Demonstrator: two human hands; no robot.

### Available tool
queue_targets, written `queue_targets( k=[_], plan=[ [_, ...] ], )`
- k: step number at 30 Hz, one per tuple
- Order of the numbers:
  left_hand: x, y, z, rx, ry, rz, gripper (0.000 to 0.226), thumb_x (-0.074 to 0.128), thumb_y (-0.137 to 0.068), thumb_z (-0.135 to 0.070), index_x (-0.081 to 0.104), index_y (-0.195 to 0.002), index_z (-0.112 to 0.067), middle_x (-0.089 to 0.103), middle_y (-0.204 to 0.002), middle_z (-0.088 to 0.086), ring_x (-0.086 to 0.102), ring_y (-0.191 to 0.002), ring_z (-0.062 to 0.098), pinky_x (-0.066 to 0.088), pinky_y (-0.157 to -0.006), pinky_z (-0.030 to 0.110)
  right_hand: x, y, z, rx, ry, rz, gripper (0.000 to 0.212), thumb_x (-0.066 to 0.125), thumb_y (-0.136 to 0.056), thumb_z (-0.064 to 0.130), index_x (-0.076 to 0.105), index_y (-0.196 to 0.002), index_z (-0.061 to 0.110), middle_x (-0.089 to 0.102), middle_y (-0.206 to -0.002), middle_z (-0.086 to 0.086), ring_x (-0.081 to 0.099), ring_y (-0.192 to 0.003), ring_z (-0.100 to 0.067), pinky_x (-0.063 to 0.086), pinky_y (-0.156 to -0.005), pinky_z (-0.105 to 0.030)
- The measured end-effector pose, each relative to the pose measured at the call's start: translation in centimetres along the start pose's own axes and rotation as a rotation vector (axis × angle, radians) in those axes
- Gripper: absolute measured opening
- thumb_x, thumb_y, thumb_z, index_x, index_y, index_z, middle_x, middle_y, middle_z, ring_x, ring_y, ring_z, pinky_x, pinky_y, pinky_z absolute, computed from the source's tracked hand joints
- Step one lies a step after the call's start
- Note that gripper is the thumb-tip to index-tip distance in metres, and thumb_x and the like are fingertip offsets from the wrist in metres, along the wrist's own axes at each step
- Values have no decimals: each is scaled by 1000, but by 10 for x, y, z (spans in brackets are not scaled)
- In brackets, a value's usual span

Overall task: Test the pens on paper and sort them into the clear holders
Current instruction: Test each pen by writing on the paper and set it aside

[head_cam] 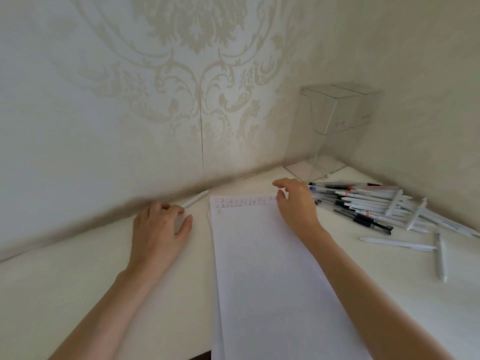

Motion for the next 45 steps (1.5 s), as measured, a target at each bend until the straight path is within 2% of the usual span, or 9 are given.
queue_targets(
  k=[8,14,18,22,26,32,38,42,45],
  plan=[
    [7,17,-47,365,123,120,52,38,-84,-53,67,-111,-18,57,-123,4,50,-114,24,34,-98,33,-34,-2,-68,118,585,-69,27,45,-96,16,63,-113,7,59,-116,-15,44,-111,-35,31,-96,-41],
    [9,19,-47,409,153,99,61,28,-89,-62,67,-106,-19,60,-115,-1,50,-108,15,35,-94,26,-39,0,-44,-150,464,-287,7,68,-80,9,70,-84,4,61,-93,-16,53,-88,-39,41,-76,-43],
    [7,16,-49,381,188,101,71,20,-89,-66,65,-111,-16,58,-112,-3,55,-105,19,41,-91,29,-54,18,19,-471,187,-514,18,56,-90,23,66,-86,8,56,-79,-7,43,-77,-21,34,-71,-29],
    [-1,17,-49,312,257,82,70,29,-83,-69,52,-125,-17,54,-119,-6,47,-112,14,34,-95,23,-37,34,47,-181,-522,-215,17,48,-97,17,47,-81,12,57,-72,-3,53,-70,-21,38,-64,-20],
    [-8,17,-51,305,303,41,69,26,-85,-70,55,-119,-17,59,-103,-8,51,-98,11,39,-83,26,0,41,43,48,-880,50,16,49,-98,12,49,-82,9,66,-65,-1,60,-65,-13,46,-65,-19],
    [-5,17,-58,438,336,51,34,40,-88,-51,56,-96,-22,50,-87,-11,49,-78,9,37,-66,25,9,40,37,100,-1040,198,15,52,-96,11,51,-82,8,69,-69,-11,60,-69,-18,46,-68,-27],
    [0,22,-70,512,314,90,35,30,-95,-29,46,-121,-12,53,-94,3,49,-79,17,37,-68,27,18,47,46,34,-1020,468,15,63,-86,17,54,-80,7,65,-66,-4,53,-66,-16,42,-66,-22],
    [2,24,-74,447,319,246,51,17,-89,-51,51,-105,-16,53,-85,-7,50,-73,14,40,-64,30,22,50,49,20,-948,543,13,61,-89,8,58,-77,10,65,-65,-6,56,-66,-16,45,-67,-22],
    [-2,23,-70,445,230,161,41,16,-88,-57,42,-92,-26,39,-56,-13,41,-50,10,32,-46,25,23,50,49,26,-983,573,13,60,-88,13,60,-75,11,64,-64,-6,57,-66,-18,45,-67,-23]
  ],
)
Point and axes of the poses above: each hand's wrist, its own y-axis away from the middle knuckle, its own x-axis out of the palm, z = x × y, the point moved 5 cm from there along -y, towards the middle knuckle
